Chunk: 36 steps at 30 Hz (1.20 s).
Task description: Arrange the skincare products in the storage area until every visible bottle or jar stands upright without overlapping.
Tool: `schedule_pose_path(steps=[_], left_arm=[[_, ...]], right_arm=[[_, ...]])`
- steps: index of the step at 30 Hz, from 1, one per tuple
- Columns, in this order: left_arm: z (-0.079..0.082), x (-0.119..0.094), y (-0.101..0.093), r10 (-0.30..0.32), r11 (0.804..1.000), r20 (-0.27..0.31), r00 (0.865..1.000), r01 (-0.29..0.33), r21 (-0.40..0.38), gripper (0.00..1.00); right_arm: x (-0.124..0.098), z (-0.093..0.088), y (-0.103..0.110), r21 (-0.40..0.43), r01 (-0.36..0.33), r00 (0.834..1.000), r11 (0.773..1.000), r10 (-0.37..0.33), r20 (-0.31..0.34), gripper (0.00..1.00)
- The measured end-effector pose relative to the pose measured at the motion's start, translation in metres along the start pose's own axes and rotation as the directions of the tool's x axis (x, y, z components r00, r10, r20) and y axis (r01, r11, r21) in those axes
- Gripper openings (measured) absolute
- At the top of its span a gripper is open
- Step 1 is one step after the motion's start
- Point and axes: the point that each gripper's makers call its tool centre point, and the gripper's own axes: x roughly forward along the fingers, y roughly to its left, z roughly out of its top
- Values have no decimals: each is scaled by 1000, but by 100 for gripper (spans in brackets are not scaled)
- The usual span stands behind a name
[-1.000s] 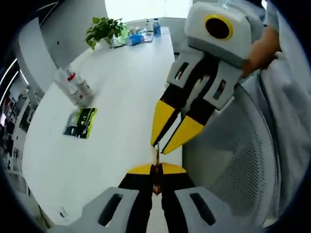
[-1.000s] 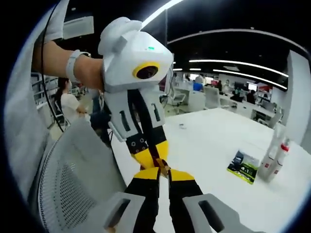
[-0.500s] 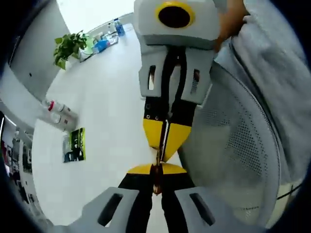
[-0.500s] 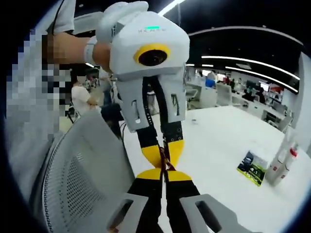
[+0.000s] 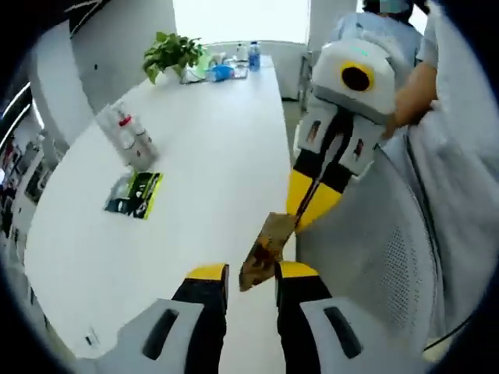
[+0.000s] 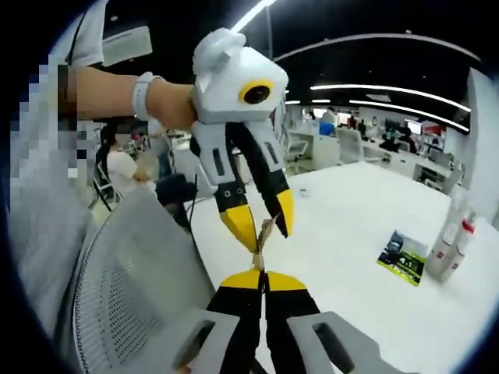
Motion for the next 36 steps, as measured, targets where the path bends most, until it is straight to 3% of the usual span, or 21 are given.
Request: schedule_pose_path(steps=[1,3,4,6,7,10,11,13,14,15,16,17,18,22,25,27,29,36], left_arm=[[-1,-2,3,9,999,23,1000,-9,-37,21],[4,-5,6,10,985,123,992,12,-174,24],[10,-6,6,1,962,201,980,54,-268,25],[17,-7,2,-19,915,303,953,139,-378,26],[18,-7,0,-24,906,320,947,156,-393,26],[28,-6,-9,-39,856,430,902,252,-452,24],[32,-6,-15,-48,832,463,885,292,-471,21],[38,-7,-20,-56,809,512,857,339,-479,11],[40,-8,-20,-48,795,528,848,352,-493,8],[39,-9,-19,-29,769,533,845,360,-529,6],[41,-11,-19,-32,765,550,835,375,-524,3],[43,-13,-20,-31,742,570,821,400,-537,1],[43,-14,-21,-30,727,575,818,412,-549,0],[42,-15,-21,-20,733,573,819,402,-549,0],[43,-21,-18,-14,721,593,805,420,-552,0],[46,-24,-19,-27,719,607,795,437,-541,0],[48,-25,-21,-40,739,606,795,431,-517,0],[50,-26,-28,-83,749,611,787,454,-483,0]], right_arm=[[-1,0,-3,14,8,1000,1000,-8,4,0],[-2,5,-4,50,2,999,999,-4,33,0],[-3,6,-6,59,4,999,998,-6,39,0],[-5,12,-5,93,-13,998,996,6,69,0],[-6,16,-5,113,-24,995,993,14,96,0],[-10,22,-9,158,-36,991,987,15,135,0],[-12,25,-8,180,-49,988,983,21,156,0],[-14,28,-11,219,-65,983,974,24,184,0],[-16,27,-13,235,-68,983,970,25,182,0],[-17,28,-16,240,-62,981,969,15,192,0],[-19,28,-20,245,-53,980,968,3,201,0],[-20,30,-21,256,-55,977,965,-1,212,0],[-20,30,-21,269,-61,976,961,2,217,0],[-18,31,-19,260,-57,977,964,1,213,0],[-17,32,-17,261,-75,975,962,16,223,0],[-17,35,-18,267,-80,972,960,15,236,10],[-17,35,-16,278,-96,970,956,28,239,15],[-21,40,-22,325,-114,959,939,19,281,16]])
